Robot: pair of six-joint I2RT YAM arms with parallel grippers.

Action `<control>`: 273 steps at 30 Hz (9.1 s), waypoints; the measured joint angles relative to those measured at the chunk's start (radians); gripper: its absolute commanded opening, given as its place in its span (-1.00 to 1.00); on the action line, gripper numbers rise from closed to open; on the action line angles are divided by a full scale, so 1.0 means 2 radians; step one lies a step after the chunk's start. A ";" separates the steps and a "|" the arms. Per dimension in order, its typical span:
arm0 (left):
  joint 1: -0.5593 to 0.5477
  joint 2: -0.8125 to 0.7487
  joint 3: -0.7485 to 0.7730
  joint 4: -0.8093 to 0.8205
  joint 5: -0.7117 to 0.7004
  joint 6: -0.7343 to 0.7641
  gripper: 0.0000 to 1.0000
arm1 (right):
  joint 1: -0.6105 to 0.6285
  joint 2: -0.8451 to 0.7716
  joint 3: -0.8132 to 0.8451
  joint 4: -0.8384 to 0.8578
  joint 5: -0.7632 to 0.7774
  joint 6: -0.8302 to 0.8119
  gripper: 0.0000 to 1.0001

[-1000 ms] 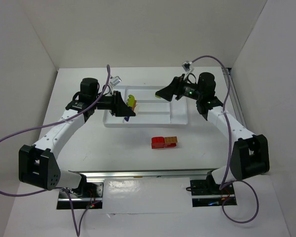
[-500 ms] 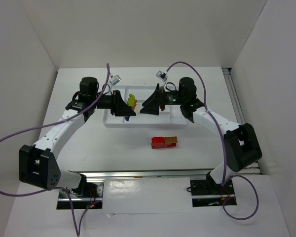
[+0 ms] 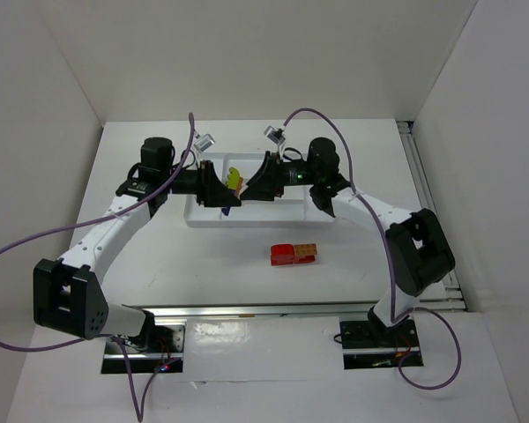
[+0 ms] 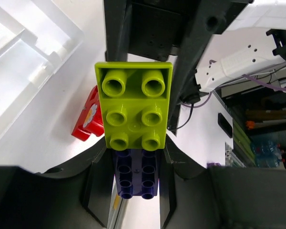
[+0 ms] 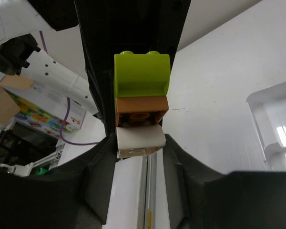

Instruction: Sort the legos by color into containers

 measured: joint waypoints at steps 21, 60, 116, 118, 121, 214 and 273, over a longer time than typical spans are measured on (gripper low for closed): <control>0.005 0.000 0.011 -0.053 -0.051 0.052 -1.00 | 0.000 0.008 0.002 -0.039 0.031 -0.010 -0.92; 0.030 0.018 0.014 -0.106 -0.214 0.013 -1.00 | -0.034 0.124 0.130 -0.418 0.599 -0.114 0.60; -0.025 0.014 0.029 -0.122 -0.054 0.104 0.39 | -0.014 0.010 0.028 -0.069 0.020 -0.040 -1.00; -0.025 0.014 0.029 -0.122 -0.054 0.105 0.39 | -0.016 0.010 0.027 -0.069 0.020 -0.038 -1.00; -0.025 0.014 0.029 -0.122 -0.054 0.107 0.34 | -0.019 0.009 0.024 -0.068 0.020 -0.033 -1.00; -0.030 0.044 0.151 -0.200 -0.184 0.123 0.87 | -0.087 -0.118 -0.055 -0.243 0.120 -0.124 -1.00; -0.101 0.111 0.039 0.042 -0.053 -0.011 -1.00 | -0.087 -0.148 -0.060 -0.105 0.230 0.011 -1.00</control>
